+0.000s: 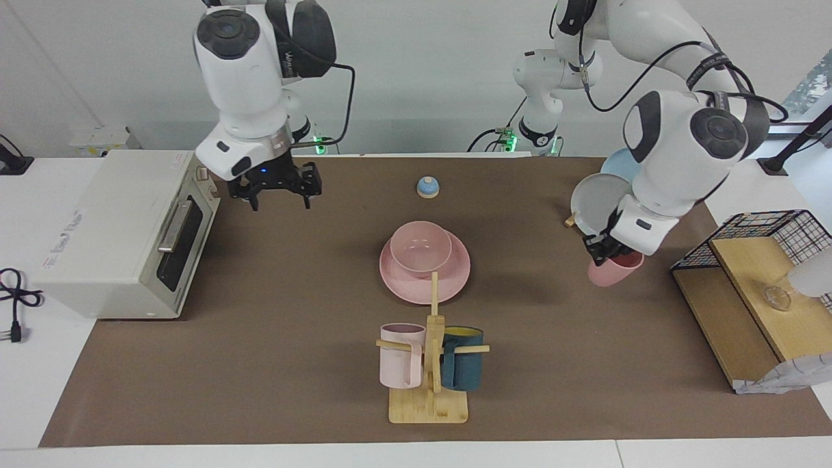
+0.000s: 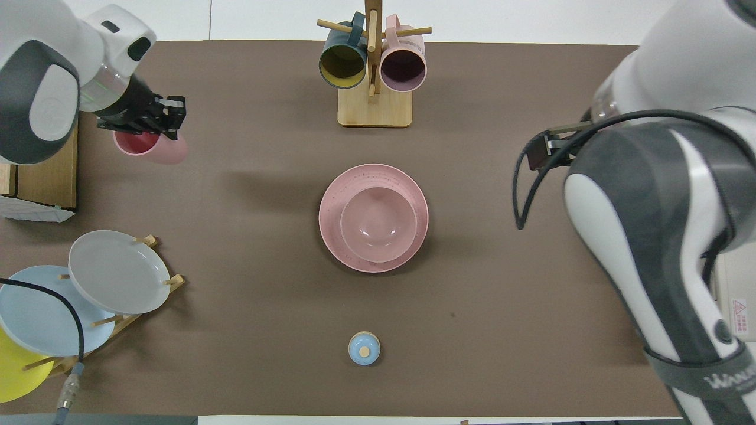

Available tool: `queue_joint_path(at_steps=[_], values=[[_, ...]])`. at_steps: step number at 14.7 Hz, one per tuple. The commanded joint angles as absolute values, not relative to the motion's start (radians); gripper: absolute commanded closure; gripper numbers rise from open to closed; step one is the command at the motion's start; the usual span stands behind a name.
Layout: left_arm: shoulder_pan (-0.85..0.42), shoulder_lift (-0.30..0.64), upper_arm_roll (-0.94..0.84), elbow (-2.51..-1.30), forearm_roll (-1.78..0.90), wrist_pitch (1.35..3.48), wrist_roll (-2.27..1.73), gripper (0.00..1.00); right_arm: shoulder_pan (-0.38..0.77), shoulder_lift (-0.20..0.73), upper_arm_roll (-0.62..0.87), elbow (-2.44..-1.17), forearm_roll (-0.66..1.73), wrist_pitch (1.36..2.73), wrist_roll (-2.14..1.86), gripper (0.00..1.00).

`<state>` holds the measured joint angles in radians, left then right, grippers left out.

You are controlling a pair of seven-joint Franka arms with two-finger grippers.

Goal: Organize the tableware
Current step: 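Carry the cup toward the bowl while the right gripper withdraws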

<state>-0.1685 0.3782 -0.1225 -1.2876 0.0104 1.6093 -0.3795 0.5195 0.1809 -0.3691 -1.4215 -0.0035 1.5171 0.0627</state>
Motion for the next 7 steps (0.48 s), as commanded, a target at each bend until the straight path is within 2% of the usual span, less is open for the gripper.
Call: queue_joint_path(at_steps=[1, 2, 7], values=[[-0.297, 0.455, -0.100, -1.162, -0.026, 1.537, -0.562, 1.00, 0.502, 0.147, -0.394, -1.453, -0.001, 1.485, -0.001, 0.00], [-0.337, 0.465, -0.101, -1.134, -0.052, 1.531, -0.642, 1.00, 0.482, 0.131, -0.400, -1.456, 0.003, 1.473, -0.002, 0.00], [-0.523, 0.462, -0.107, -1.141, -0.095, 1.603, -0.926, 1.00, 0.442, 0.114, -0.400, -1.480, 0.018, 1.473, 0.008, 0.00]])
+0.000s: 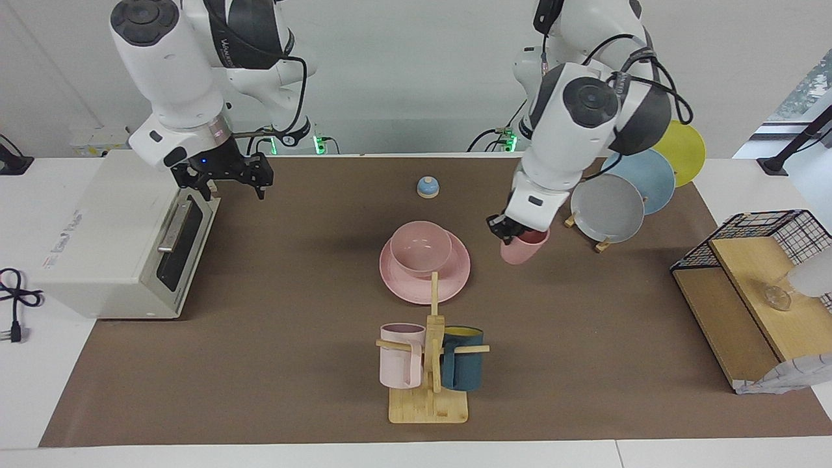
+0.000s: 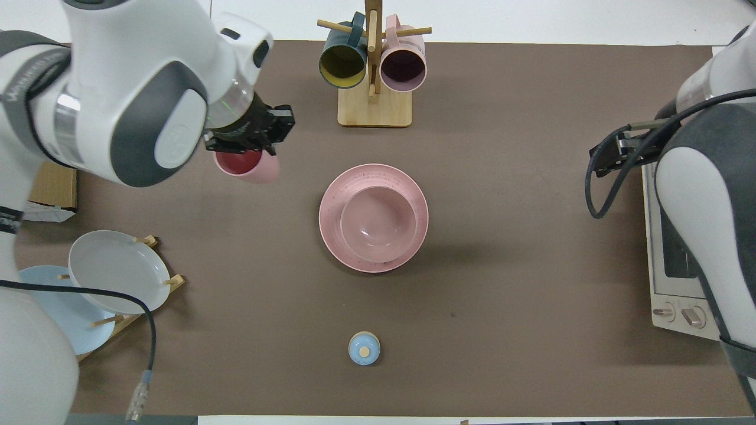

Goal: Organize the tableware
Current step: 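Carry the cup toward the bowl while the right gripper withdraws, then lower the pink cup into the bowl and open the left gripper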

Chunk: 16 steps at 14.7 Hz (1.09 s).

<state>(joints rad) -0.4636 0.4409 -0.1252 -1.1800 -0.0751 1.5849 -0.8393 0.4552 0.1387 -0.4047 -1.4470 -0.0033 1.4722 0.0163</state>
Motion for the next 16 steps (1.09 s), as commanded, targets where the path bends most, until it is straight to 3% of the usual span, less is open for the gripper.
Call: queue_joint_path(at_steps=[1, 4, 7, 11, 16], values=[[-0.560, 0.462, -0.106, -1.158, -0.092, 1.632, -0.957, 1.00, 0.440, 0.104, -0.399, -1.486, 0.018, 1.477, 0.009, 0.00], [-0.624, 0.465, -0.103, -1.239, -0.078, 1.719, -1.041, 1.00, 0.385, 0.071, -0.367, -1.534, 0.018, 1.494, -0.005, 0.00], [-0.638, 0.465, -0.098, -1.305, -0.066, 1.784, -1.063, 1.00, 0.241, 0.023, -0.246, -1.571, 0.003, 1.499, -0.072, 0.00], [-0.655, 0.465, -0.098, -1.394, -0.043, 1.868, -1.103, 1.00, 0.200, 0.032, -0.187, -1.565, -0.009, 1.545, -0.098, 0.00], [-0.655, 0.465, -0.098, -1.459, -0.043, 1.926, -1.111, 1.00, 0.055, 0.045, -0.034, -1.554, -0.046, 1.529, -0.109, 0.00]])
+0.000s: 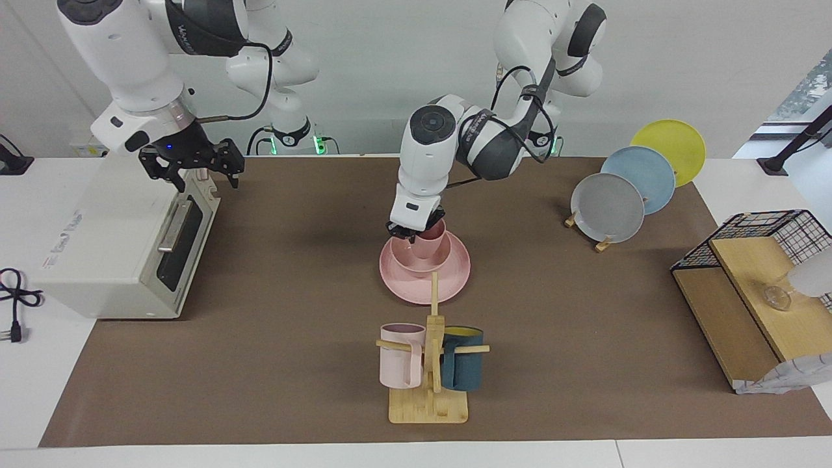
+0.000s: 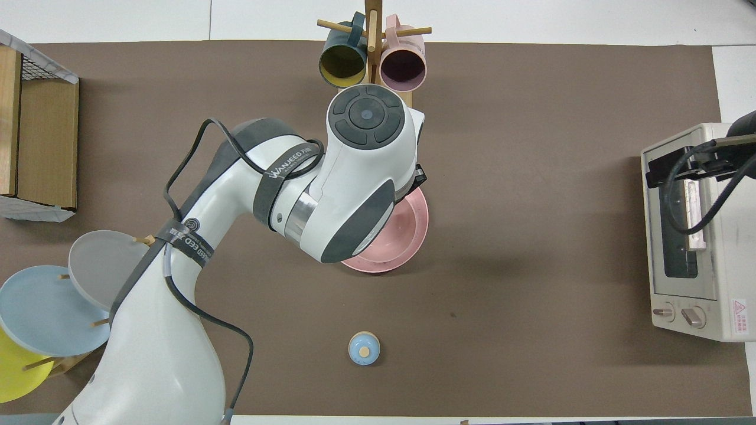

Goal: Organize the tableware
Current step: 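Lower the pink cup into the bowl and open the left gripper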

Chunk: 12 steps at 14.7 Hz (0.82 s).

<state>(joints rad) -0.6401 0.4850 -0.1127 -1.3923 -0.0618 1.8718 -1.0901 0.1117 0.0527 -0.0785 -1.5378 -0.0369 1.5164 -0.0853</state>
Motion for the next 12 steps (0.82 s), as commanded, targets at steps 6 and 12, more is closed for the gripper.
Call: queue_joint_path(at_steps=[6, 12], values=[[-0.657, 0.462, -0.098, -1.525, -0.041, 2.000, -1.121, 1.00, 0.087, 0.038, -0.072, -1.568, -0.044, 1.522, -0.109, 0.00], [-0.670, 0.463, -0.098, -1.552, -0.018, 2.026, -1.121, 1.00, 0.114, -0.003, -0.115, -1.618, -0.043, 1.486, -0.107, 0.00]])
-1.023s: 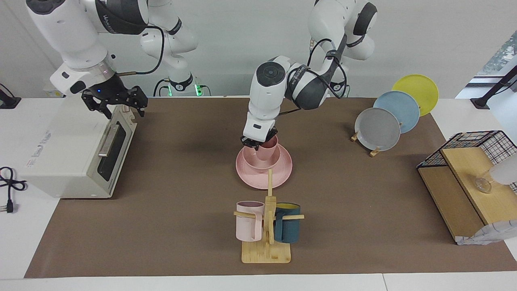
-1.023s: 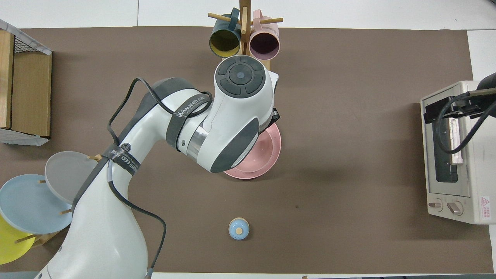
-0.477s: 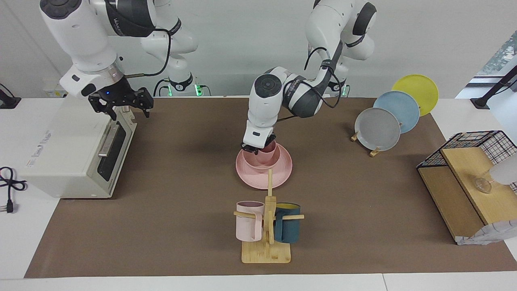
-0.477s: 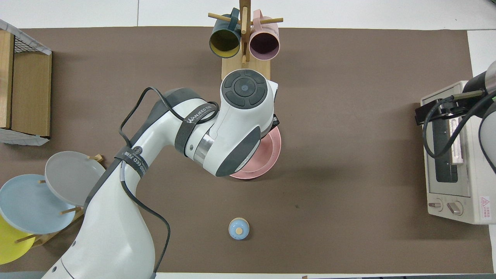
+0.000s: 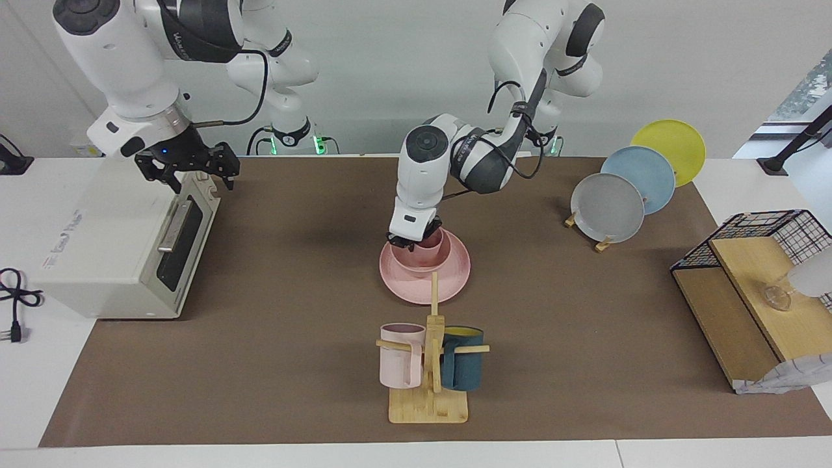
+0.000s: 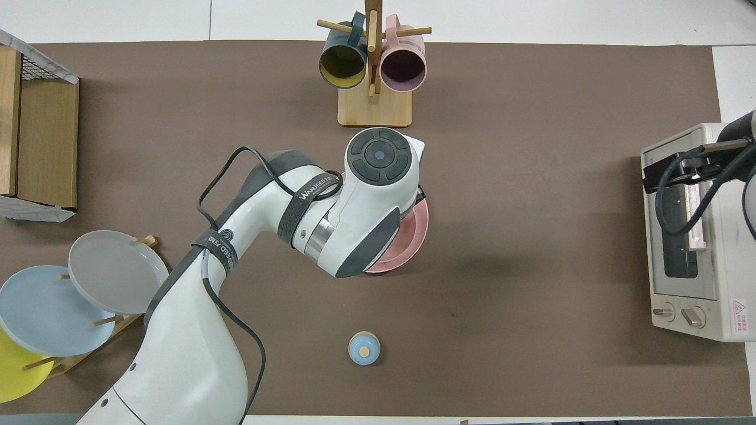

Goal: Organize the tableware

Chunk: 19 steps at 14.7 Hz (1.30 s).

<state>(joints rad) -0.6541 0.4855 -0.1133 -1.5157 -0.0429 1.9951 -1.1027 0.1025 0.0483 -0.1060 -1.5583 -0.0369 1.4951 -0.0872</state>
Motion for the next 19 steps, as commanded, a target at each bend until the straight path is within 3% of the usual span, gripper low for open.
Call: queue_joint_path(at_steps=[1, 2, 3, 6, 9, 14, 19], values=[[-0.670, 0.463, -0.098, -1.552, -0.018, 2.028, -1.121, 1.00, 0.114, -0.027, -0.115, -1.647, -0.043, 1.506, -0.109, 0.00], [-0.670, 0.463, -0.098, -1.554, -0.015, 2.025, -1.120, 0.37, 0.112, -0.028, -0.115, -1.651, -0.044, 1.526, -0.109, 0.00], [-0.670, 0.463, -0.098, -1.549, -0.005, 2.019, -1.120, 0.00, 0.110, -0.026, -0.117, -1.649, -0.043, 1.531, -0.109, 0.00], [-0.666, 0.456, -0.098, -1.540, 0.006, 2.000, -1.114, 0.00, 0.098, -0.023, -0.117, -1.647, -0.040, 1.552, -0.098, 0.00], [-0.626, 0.385, -0.095, -1.506, 0.009, 1.889, -1.071, 0.00, 0.098, -0.025, -0.117, -1.647, -0.040, 1.549, -0.097, 0.00], [-0.470, 0.209, -0.094, -1.493, 0.003, 1.731, -0.922, 0.00, 0.055, -0.021, -0.115, -1.647, -0.040, 1.549, -0.098, 0.00], [-0.237, 0.052, -0.094, -1.502, -0.002, 1.539, -0.527, 0.00, 0.031, -0.020, -0.107, -1.647, -0.038, 1.555, -0.106, 0.00]])
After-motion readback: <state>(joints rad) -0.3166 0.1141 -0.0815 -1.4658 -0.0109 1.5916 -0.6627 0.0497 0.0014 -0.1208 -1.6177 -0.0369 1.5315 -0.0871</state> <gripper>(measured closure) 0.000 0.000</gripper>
